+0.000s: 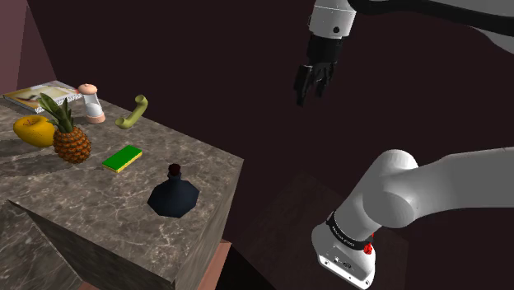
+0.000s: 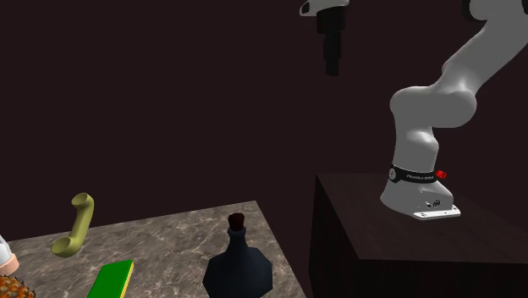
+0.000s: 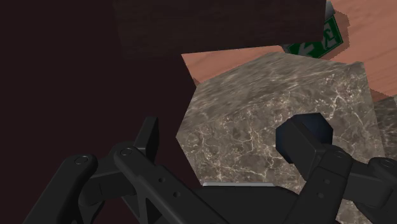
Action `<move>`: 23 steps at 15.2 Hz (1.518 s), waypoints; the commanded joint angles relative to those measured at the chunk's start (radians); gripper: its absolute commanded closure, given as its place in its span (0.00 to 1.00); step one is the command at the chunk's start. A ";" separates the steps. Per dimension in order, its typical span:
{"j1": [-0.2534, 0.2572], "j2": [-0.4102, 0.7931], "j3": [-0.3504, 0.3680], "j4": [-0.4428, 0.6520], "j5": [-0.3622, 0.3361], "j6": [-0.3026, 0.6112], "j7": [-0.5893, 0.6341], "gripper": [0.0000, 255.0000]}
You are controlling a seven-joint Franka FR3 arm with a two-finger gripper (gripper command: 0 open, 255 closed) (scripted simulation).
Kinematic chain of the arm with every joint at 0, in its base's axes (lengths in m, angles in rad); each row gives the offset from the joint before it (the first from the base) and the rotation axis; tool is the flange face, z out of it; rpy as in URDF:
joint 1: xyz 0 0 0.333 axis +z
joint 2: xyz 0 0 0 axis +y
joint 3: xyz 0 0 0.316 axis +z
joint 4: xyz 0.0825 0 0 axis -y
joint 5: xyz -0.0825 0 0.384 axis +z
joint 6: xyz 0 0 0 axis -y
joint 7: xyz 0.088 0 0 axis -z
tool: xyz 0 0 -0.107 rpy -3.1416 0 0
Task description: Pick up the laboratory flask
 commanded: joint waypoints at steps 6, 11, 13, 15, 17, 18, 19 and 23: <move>0.022 0.096 0.055 -0.050 0.038 0.153 0.065 0.00; 0.041 0.224 0.110 -0.065 0.063 0.305 0.128 0.00; 0.048 0.283 0.131 -0.062 0.068 0.363 0.154 0.00; 0.053 0.345 0.152 -0.053 0.070 0.420 0.180 0.00; 0.058 0.411 0.173 -0.038 0.067 0.474 0.207 0.00; 0.060 0.445 0.183 -0.029 0.064 0.500 0.221 0.00; 0.063 0.480 0.192 -0.018 0.061 0.525 0.236 0.00; 0.072 0.624 0.227 0.039 0.033 0.616 0.297 0.00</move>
